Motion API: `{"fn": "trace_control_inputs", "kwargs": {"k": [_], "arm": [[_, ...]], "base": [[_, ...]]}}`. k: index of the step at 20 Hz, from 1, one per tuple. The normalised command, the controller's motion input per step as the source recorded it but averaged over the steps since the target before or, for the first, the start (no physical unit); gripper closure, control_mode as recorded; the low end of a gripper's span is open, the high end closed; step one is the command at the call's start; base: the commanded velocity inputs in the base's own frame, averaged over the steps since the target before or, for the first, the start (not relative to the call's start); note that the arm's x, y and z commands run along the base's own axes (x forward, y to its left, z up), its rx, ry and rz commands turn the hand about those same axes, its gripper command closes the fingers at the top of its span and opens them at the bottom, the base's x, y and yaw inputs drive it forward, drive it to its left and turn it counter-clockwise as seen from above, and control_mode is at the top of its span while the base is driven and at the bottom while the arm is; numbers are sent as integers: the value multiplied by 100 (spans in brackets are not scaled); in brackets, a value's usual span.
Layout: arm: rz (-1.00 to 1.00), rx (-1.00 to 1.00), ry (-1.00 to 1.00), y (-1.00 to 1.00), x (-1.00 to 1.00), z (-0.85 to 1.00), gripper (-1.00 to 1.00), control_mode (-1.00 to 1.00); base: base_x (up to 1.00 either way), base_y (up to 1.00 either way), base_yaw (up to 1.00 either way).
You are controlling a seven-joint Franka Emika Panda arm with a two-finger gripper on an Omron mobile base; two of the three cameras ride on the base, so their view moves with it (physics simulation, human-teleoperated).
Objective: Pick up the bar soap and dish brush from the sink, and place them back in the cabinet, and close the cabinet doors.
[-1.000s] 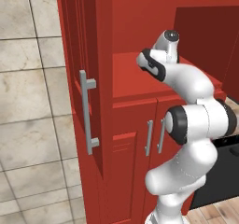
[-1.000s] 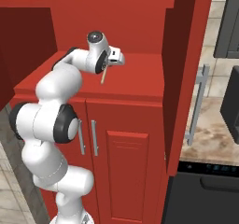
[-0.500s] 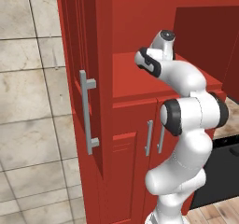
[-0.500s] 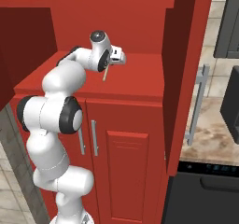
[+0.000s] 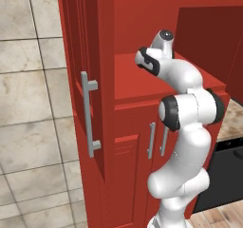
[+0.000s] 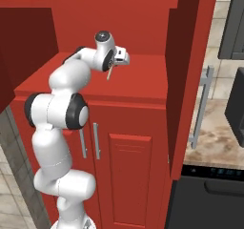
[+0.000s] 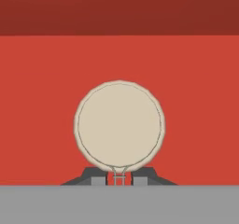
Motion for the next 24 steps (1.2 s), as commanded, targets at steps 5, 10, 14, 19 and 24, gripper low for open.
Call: {"fn": "trace_control_inputs", "kwargs": {"k": [5,10,14,19,24], "arm": [[0,0,0,0,22,-16,100,-100],[0,0,0,0,15,-16,100,-100],[0,0,0,0,15,-17,100,-100],[0,0,0,0,13,-22,100,-100],[0,0,0,0,10,-24,100,-100]], "base": [[0,0,0],[0,0,0],[0,0,0],[0,0,0],[0,0,0]]}}
